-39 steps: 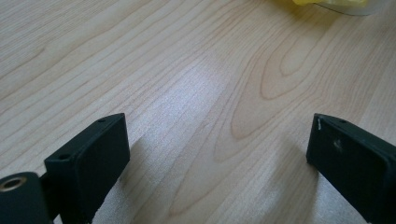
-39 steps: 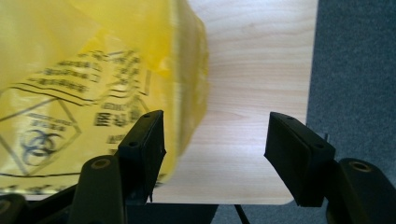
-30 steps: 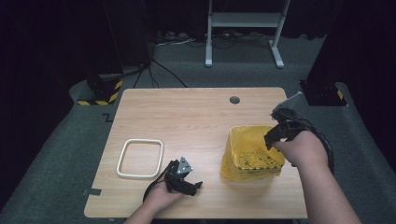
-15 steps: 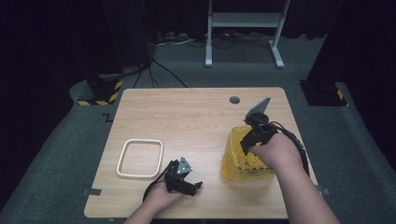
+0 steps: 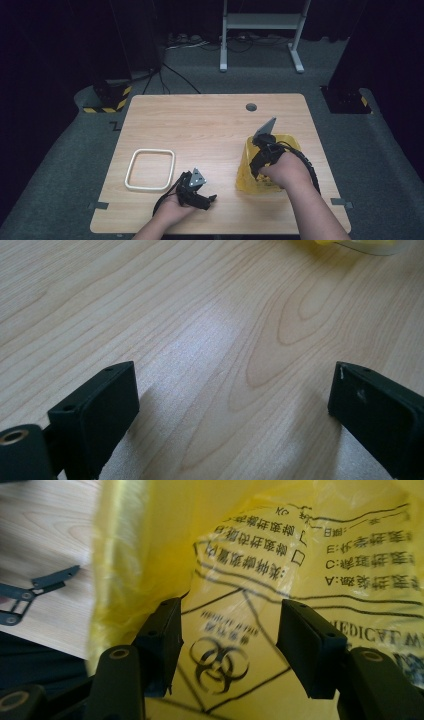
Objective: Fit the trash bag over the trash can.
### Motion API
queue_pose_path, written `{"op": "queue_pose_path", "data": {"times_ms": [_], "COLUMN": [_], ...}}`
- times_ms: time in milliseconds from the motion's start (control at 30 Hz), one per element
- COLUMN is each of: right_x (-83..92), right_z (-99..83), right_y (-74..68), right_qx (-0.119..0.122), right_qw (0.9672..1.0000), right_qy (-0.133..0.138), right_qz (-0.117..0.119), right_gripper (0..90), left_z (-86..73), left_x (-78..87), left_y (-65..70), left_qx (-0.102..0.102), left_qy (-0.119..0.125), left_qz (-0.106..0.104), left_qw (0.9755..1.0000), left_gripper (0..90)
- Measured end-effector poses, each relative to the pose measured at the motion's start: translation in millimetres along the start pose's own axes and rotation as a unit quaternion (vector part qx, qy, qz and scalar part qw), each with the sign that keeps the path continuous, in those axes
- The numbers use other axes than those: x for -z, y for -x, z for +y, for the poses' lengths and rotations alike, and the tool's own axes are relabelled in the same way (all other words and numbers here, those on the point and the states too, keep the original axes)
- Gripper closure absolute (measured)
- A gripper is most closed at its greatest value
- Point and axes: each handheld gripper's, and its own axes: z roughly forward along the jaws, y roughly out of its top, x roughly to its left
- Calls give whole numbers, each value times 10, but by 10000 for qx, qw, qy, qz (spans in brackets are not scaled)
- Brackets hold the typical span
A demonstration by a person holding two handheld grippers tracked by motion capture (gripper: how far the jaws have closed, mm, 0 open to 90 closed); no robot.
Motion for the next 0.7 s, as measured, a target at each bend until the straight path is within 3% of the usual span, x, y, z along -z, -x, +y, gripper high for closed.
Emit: {"op": "queue_pose_path", "data": {"times_ms": [300, 567, 700], "right_x": [-154, 261, 281], "right_z": [39, -23, -82], "right_y": [-8, 64, 177], "right_qx": [93, -51, -217], "right_qw": [9995, 9989, 9973], "right_qy": [-214, 70, -73], "right_qz": [-205, -463, -694], "right_gripper": [438, 429, 427], "left_z": [0, -1, -1], "left_x": [0, -3, -3], "left_y": [-2, 3, 3], "left_qx": [-11, 31, 28], "left_qy": [0, 20, 19], "left_qz": [-5, -5, -6], "left_qw": [10000, 10000, 10000], "left_gripper": [62, 62, 61]}}
